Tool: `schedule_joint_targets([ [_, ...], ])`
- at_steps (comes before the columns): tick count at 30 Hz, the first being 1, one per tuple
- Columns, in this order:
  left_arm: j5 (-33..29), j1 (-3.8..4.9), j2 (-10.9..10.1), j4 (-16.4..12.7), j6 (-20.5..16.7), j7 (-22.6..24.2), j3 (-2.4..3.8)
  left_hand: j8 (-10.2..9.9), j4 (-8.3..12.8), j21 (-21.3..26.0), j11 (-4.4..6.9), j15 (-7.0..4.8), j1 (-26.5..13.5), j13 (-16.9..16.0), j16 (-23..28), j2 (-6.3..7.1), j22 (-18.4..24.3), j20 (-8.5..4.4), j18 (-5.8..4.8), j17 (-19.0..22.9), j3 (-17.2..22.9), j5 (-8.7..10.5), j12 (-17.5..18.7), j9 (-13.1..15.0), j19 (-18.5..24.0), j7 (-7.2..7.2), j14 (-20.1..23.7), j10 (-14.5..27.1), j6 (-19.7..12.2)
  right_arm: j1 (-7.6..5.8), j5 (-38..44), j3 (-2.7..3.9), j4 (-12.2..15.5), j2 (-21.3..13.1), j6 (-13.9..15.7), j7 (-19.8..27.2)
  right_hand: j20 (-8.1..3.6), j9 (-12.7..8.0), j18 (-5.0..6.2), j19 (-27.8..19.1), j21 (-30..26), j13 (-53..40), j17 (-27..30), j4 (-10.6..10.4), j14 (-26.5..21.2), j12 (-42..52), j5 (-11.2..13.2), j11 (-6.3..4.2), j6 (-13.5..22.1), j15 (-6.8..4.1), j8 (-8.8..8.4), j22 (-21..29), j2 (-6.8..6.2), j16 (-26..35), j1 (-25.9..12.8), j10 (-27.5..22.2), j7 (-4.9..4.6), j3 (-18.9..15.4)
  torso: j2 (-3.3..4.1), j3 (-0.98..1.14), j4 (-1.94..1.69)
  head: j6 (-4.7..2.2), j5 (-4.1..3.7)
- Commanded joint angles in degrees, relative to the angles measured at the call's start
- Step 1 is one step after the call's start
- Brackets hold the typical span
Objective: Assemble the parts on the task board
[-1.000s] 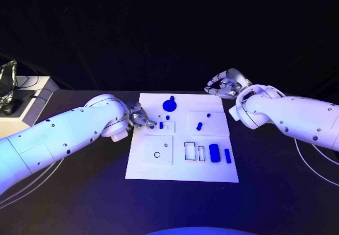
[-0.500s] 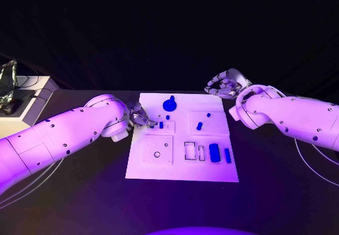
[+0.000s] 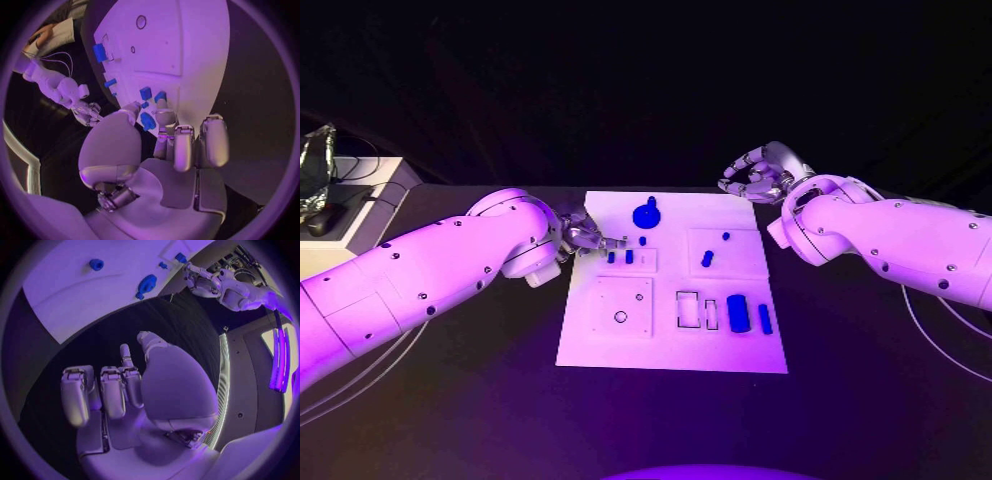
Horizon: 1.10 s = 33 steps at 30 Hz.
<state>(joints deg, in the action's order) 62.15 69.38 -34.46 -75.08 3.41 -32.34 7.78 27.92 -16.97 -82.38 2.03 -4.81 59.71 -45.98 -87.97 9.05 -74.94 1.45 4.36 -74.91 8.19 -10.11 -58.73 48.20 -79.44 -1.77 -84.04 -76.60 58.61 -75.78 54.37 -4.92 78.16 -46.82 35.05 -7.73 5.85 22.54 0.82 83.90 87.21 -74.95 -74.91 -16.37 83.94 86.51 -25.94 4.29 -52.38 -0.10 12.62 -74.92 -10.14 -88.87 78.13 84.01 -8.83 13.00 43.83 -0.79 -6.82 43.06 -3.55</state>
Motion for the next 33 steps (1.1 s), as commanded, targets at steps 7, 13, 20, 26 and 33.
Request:
schedule_joint_targets([
  [7, -0.7, 0.01, -1.4, -1.9, -1.9, 0.1, 2.87, -0.1, 0.0, 0.3, 0.06, -0.3, 0.9, 0.4, -0.2, -2.61, 0.1, 0.02, -0.7, -10.2, -6.6, 3.46, 0.1, 0.1, -0.2, -0.08, -4.7, 0.4, 0.3, 0.07, 0.7, 0.01, 0.0, -0.2, 0.2, 0.7, -0.29, 0.1, 0.02, 4.6, -0.3, -11.9, -10.6, 0.0, 5.0, -0.3, -0.4, -0.35, 0.5, -0.22, 0.21, -12.7, -0.6, 0.4, -0.1, 2.6, 0.08, 0.4, 0.07, 0.0, 0.06, -0.08, -0.08],
  [13, -5.5, 0.02, -2.4, -2.3, -6.0, 9.5, 4.53, -1.7, 0.1, 12.3, -3.68, 2.89, 12.5, 11.9, 7.8, -6.09, 18.2, 2.35, 3.19, 5.9, -4.2, 2.5, 9.8, -0.5, 14.4, -3.92, 2.2, 14.2, -9.3, 0.07, 0.5, 0.01, 0.1, -0.5, 0.6, 1.2, -0.3, 0.1, 0.01, 4.6, -0.3, -11.9, -10.6, 0.0, 5.0, -0.3, -0.3, -0.35, 0.5, -0.22, 0.23, -12.7, -0.67, 0.4, -0.2, 2.6, 0.08, 0.7, 0.03, 0.01, -0.08, -0.46, -0.33],
  [20, -4.5, 0.01, -1.5, -1.1, -9.7, 23.4, 2.9, -5.6, 2.4, 26.1, -6.93, 6.31, 30.2, 19.9, 23.0, 2.51, 32.5, 5.65, 5.95, 33.0, 22.6, 2.65, 17.1, -10.1, 29.7, -7.6, 23.9, 25.2, -12.9, 0.07, -0.4, 0.01, 0.1, -0.6, 1.4, 3.0, -0.31, 0.2, 0.41, 3.9, -1.8, -10.3, -9.5, 0.2, 4.7, -2.1, -0.5, -0.37, 0.6, -0.24, 0.22, -11.5, -0.79, 0.8, 0.2, 0.9, 0.07, 1.2, 0.12, -0.11, 0.0, -0.77, -0.56],
  [26, 4.7, -0.24, 0.4, 1.1, -14.0, 34.2, 0.58, -7.4, 5.4, 26.8, -8.16, 7.22, 28.5, 25.1, 26.7, 4.98, 32.0, 6.55, 5.89, 36.8, 26.2, 3.09, 22.4, -14.0, 33.2, -8.01, 27.8, 27.6, -13.5, 0.07, -1.9, 0.01, -0.2, -0.4, 2.2, 5.9, -0.71, 1.0, 2.15, 0.7, -9.3, 2.3, -3.3, 0.4, 3.1, -16.8, -0.5, -0.73, 1.1, -0.66, 0.42, -6.1, -2.18, 3.9, 0.6, -9.4, 0.25, 5.2, 0.11, -0.09, 0.05, -1.08, -0.7],
  [33, 16.0, -0.53, 3.0, 3.8, -14.8, 37.6, -1.17, -8.9, 6.9, 27.5, -8.97, 7.92, 24.8, 30.0, 25.1, 6.83, 32.2, 7.45, 6.06, 38.0, 25.6, 3.29, 27.0, -17.9, 33.0, -7.56, 27.0, 27.4, -12.0, 0.07, -2.3, 0.01, -0.3, -0.2, 2.6, 7.9, -1.21, 2.0, 2.92, -0.5, -13.7, 21.3, -0.1, 0.8, 2.4, -38.1, -0.5, -1.19, 1.1, -1.15, 0.86, -3.2, -3.65, 6.1, 0.7, -19.1, 0.57, 9.3, 0.15, -0.04, 0.06, -1.55, -0.78],
])
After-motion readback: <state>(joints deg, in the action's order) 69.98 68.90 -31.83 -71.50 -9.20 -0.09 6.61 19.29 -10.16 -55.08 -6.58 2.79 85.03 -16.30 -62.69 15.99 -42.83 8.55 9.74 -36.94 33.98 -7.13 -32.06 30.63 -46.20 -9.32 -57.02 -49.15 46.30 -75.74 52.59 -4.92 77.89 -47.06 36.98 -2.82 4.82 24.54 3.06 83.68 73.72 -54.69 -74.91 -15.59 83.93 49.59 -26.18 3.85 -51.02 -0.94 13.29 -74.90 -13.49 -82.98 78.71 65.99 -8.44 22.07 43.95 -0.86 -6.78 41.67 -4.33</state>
